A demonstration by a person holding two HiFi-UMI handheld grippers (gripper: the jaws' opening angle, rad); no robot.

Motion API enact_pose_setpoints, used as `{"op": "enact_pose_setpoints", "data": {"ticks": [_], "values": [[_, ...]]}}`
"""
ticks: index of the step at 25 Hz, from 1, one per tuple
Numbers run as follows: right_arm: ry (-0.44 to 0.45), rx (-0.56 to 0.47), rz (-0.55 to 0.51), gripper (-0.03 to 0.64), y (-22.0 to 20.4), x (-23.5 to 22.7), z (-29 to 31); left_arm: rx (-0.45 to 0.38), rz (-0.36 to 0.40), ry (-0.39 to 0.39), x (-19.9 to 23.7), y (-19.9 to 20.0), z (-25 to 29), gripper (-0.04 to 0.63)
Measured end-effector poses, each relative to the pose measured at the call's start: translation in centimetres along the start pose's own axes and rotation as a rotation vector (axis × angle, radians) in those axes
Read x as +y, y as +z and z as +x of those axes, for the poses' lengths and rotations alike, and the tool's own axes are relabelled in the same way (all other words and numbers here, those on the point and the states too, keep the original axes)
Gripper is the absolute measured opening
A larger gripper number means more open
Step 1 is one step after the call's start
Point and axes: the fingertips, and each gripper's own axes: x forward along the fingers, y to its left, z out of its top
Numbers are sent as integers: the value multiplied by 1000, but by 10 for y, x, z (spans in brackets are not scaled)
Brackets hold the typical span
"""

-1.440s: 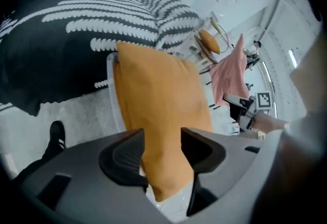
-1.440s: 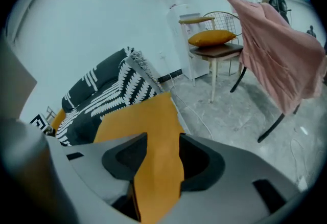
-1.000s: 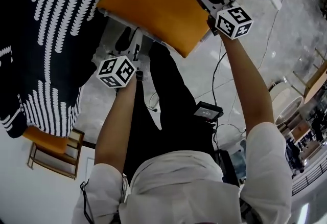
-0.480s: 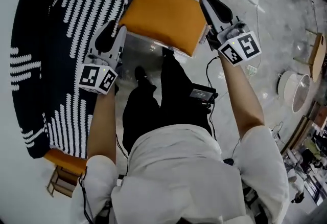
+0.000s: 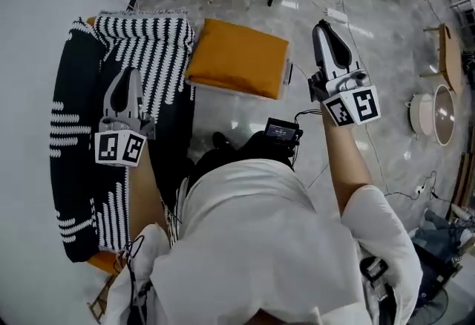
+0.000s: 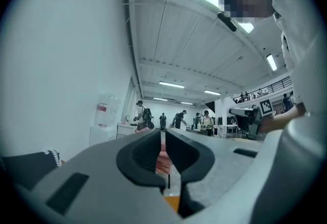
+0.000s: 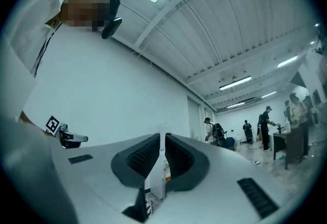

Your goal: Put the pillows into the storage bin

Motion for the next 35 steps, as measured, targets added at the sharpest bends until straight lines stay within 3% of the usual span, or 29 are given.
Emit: {"op": "enact_pose_setpoints", "data": {"ticks": [4, 8, 17, 21, 25, 35], "values": [[-101, -7, 20, 54, 14, 0, -65, -21, 0, 14, -24, 27, -29, 34], [-139, 44, 23, 54, 4, 11, -119, -24, -1, 21, -55, 37, -62, 34], [-157, 60, 7, 54, 8, 36, -249, 115, 33, -29, -185, -21, -128, 34], [-184, 75, 42, 54, 3, 49, -302, 162, 66, -35, -229, -25, -155, 34], [-197, 110, 72, 54, -6, 62, -330, 201, 62, 0, -239, -28, -178, 34], [-223, 153, 103, 51, -15, 94, -345, 186, 54, -47, -240, -40, -181, 34]]}}
